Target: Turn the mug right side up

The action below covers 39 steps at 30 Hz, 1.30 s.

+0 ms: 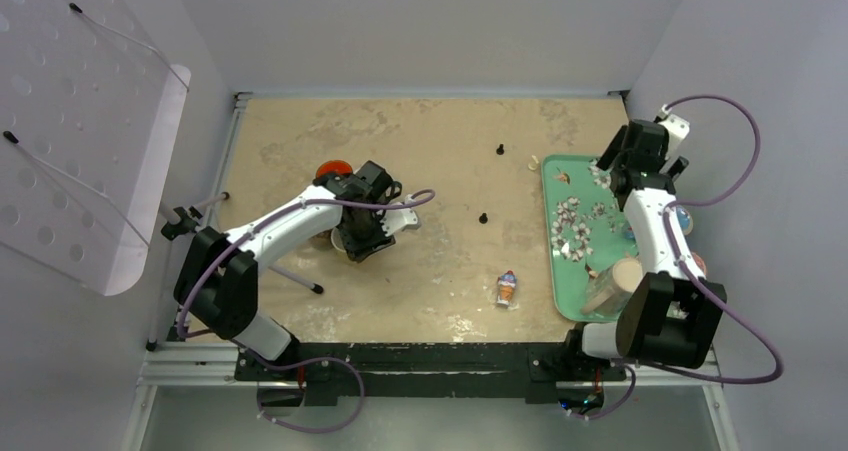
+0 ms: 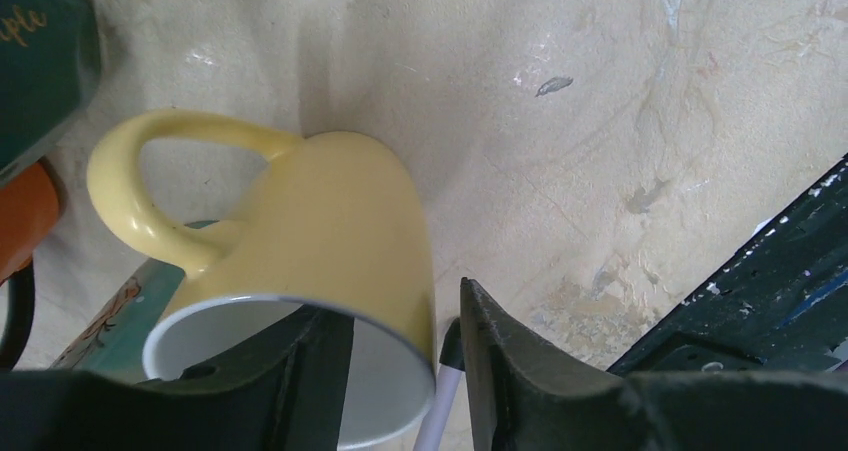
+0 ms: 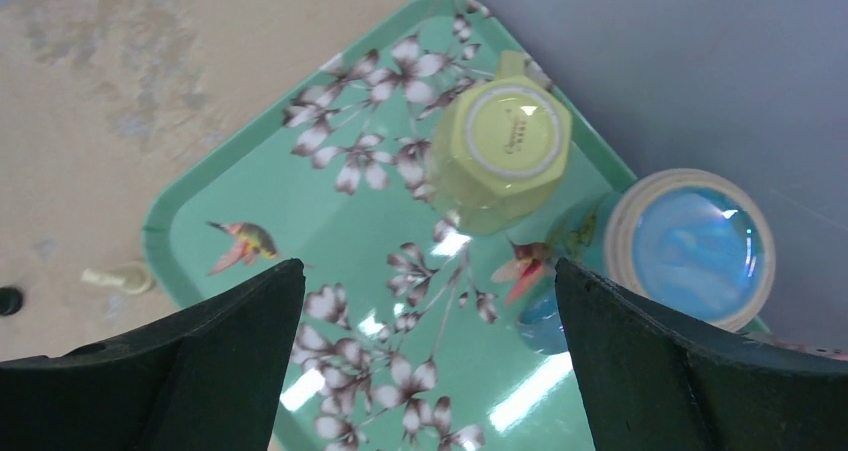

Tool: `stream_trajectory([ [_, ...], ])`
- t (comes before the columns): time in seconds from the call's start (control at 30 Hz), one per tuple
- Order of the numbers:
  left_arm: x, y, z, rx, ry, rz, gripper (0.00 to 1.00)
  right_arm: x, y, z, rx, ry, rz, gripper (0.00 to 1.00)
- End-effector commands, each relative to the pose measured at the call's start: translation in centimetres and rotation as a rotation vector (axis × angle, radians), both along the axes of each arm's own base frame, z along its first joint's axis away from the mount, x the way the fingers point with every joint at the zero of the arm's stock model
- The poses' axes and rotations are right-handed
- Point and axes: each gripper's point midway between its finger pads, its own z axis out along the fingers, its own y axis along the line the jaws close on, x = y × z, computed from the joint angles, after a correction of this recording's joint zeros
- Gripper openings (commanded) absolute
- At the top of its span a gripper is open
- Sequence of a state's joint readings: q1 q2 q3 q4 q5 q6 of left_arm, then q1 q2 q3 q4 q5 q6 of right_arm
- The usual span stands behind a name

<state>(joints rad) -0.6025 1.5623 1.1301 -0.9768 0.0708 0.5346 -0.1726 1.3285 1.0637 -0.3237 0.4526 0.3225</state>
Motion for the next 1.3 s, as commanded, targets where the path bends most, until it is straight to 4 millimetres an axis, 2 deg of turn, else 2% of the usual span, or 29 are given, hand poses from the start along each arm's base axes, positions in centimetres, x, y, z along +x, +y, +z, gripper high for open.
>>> stream_trajectory([
  [0.0,0.7,-1.0,2.3,-0.079,-0.074,-0.041,0.48,0.5,-4.1,1.3,-0.074,-0.012,-0.108,0.99],
  [0.1,0.5,-1.4,3.3,-0.103,-0.071,-0.044,0.5,0.9,-6.0,0.1,-0.048,0.004,-0.129,0.99],
  [0.23,-0.1,-1.9,6.2,-0.166,-0.088,-0.045,0.53,2.0,-8.3,-1.0,-0.023,0.024,-0.156,0.99],
  [0.37,-1.3,-2.1,9.4,-0.245,-0.109,-0.062,0.54,2.8,-9.7,-2.8,0.017,0.055,-0.161,0.99],
  [0.5,-1.6,-2.2,11.3,-0.289,-0.141,-0.064,0.55,3.9,-9.5,-4.3,0.046,0.077,-0.104,0.99],
  [0.57,-1.6,-2.2,11.6,-0.294,-0.146,-0.063,0.55,4.7,-9.1,-5.3,0.066,0.095,-0.057,0.98],
  [0.73,-1.8,-2.4,12.0,-0.303,-0.131,-0.057,0.55,5.3,-9.2,-8.2,0.09,0.188,-0.032,0.96],
  [0.87,-1.8,-2.3,12.3,-0.308,-0.14,-0.057,0.55,5.5,-9.1,-9.9,0.107,0.221,-0.017,0.91],
  [0.97,-2.1,-2.2,12.5,-0.314,-0.142,-0.058,0.55,5.4,-9.6,-10.1,0.088,0.237,-0.028,0.82],
  [1.0,-2.1,-2.2,12.6,-0.318,-0.144,-0.059,0.55,5.5,-9.5,-10.3,0.085,0.24,-0.02,0.74],
  [1.1,-2.2,-2.3,12.9,-0.328,-0.151,-0.061,0.55,5.6,-9.5,-10.4,0.085,0.238,-0.011,0.37],
  [1.17,-2.3,-2.4,13.0,-0.339,-0.147,-0.06,0.55,5.5,-9.4,-10.2,0.076,0.237,0.004,0.19],
  [1.23,-2.7,-2.8,13.4,-0.365,-0.132,-0.061,0.55,6.2,-8.2,-9.2,0.096,0.197,0.069,0.01],
  [1.27,-2.8,-3.0,13.7,-0.382,-0.13,-0.061,0.55,6.6,-7.2,-8.5,0.106,0.166,0.111,0.0],
])
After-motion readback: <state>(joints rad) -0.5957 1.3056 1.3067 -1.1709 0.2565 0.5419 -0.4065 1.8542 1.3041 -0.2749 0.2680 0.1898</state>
